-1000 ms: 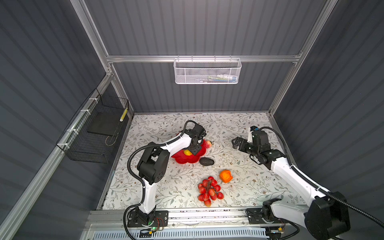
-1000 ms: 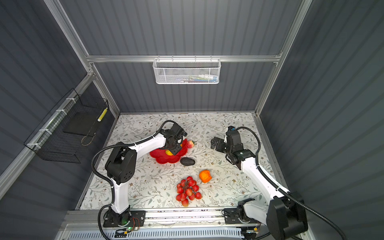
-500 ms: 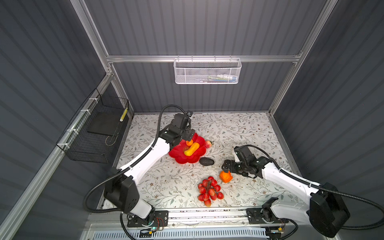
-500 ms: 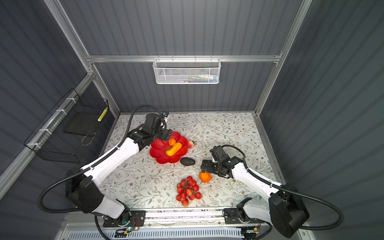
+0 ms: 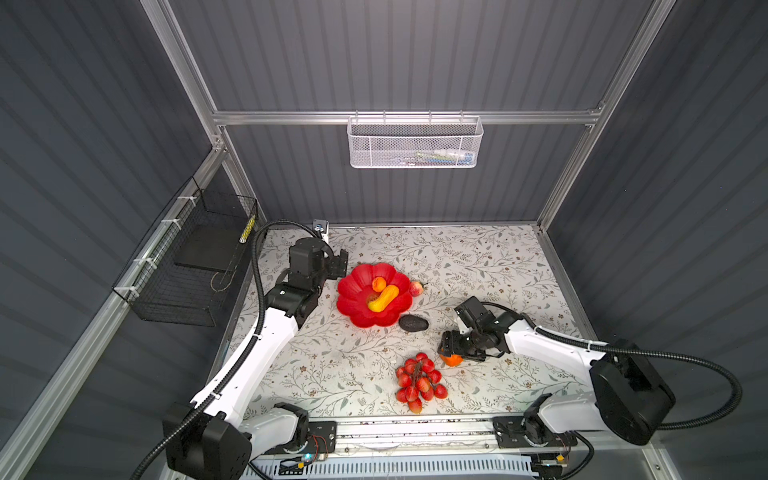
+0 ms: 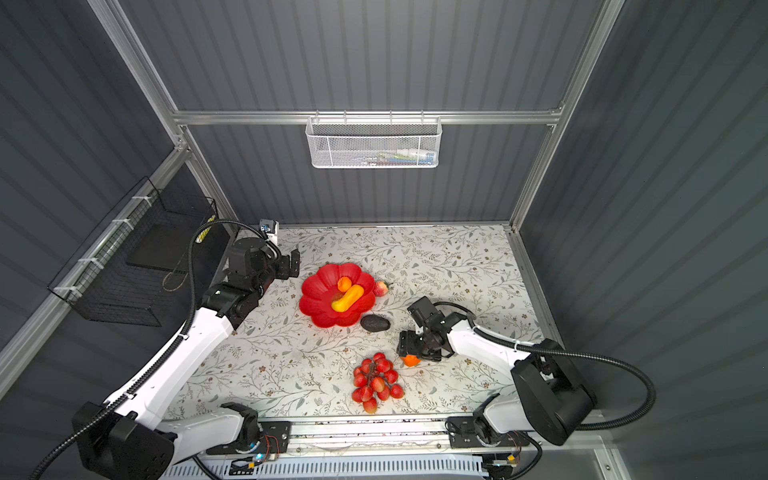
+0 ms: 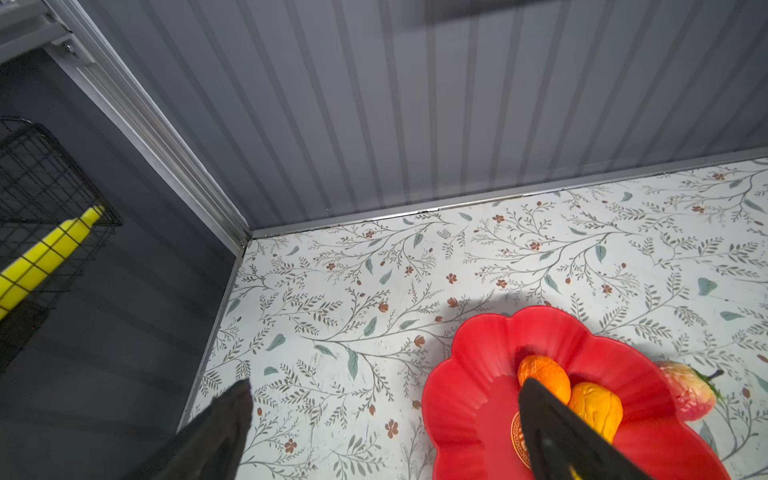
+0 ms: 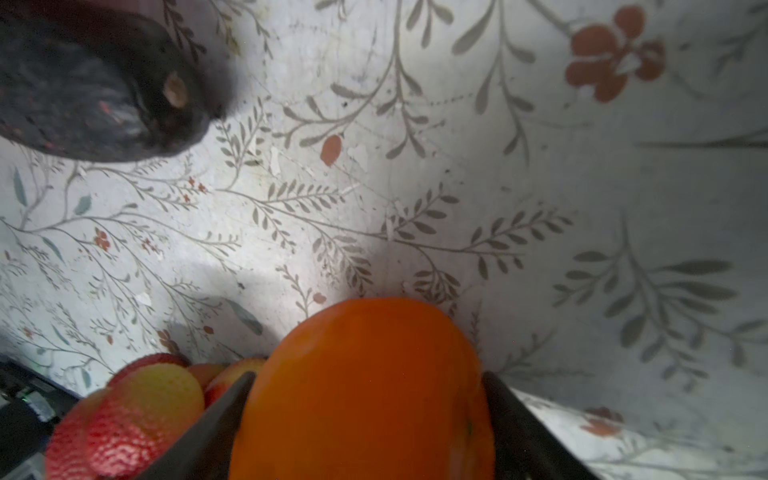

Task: Place and organize the fake fruits in the fruit bowl
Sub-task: 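Grasp the orange persimmon with the right gripper while the left gripper retracts, then place the persimmon into the red bowl with the right gripper and release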

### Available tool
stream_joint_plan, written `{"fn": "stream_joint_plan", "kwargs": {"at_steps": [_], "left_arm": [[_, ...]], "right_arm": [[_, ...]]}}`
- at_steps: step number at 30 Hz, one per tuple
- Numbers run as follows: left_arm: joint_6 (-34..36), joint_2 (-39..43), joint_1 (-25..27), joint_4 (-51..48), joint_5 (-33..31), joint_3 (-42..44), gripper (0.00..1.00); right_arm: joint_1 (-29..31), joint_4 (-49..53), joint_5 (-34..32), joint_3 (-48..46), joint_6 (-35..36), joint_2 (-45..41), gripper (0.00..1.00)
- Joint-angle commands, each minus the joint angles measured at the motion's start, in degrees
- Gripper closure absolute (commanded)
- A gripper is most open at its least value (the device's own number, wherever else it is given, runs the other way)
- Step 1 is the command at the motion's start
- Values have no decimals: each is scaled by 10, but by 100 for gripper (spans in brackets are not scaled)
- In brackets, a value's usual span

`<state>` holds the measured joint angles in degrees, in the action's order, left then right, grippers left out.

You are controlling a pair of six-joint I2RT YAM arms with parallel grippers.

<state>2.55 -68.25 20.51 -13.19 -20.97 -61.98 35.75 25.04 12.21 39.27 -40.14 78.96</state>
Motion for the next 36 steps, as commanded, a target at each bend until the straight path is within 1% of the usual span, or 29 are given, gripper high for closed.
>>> {"fn": "stream_joint_plan", "kwargs": {"at_steps": [1, 3, 6, 8, 11, 13, 17, 21, 26, 30, 34, 36], "left_arm": [[-11, 6, -6, 15, 5, 9, 0], [-12, 5, -6, 14, 4, 12, 0], [-12, 9, -7, 15, 2, 18, 0], [-12, 15, -7, 18, -6, 21, 0], [-11, 25, -9, 25, -19, 29, 0], [-10, 29, -8, 31, -22, 36, 0], [-9, 33, -8, 36, -32, 43, 0], [-10, 31, -9, 36, -32, 47, 0], [-11, 31, -9, 36, -30, 46, 0], [-14, 30, -10, 34, -24, 47, 0], [-15, 27, -9, 31, -20, 45, 0], [-16, 28, -9, 32, -16, 45, 0]], "right_arm": [[3, -2, 1, 8, -6, 7, 36], [3, 0, -11, 10, -6, -1, 43], [3, 16, -45, 23, 5, -24, 48], [4, 37, -79, 48, 26, -39, 50], [11, 52, -148, 103, 67, -53, 51], [25, 51, -186, 147, 96, -45, 51], [52, 25, -229, 242, 146, 22, 50], [70, -18, -248, 304, 175, 95, 51], [90, -51, -251, 378, 219, 200, 50], [101, -45, -251, 440, 248, 278, 50], [108, -34, -256, 480, 261, 336, 49], [110, -35, -257, 492, 264, 357, 47]]}}
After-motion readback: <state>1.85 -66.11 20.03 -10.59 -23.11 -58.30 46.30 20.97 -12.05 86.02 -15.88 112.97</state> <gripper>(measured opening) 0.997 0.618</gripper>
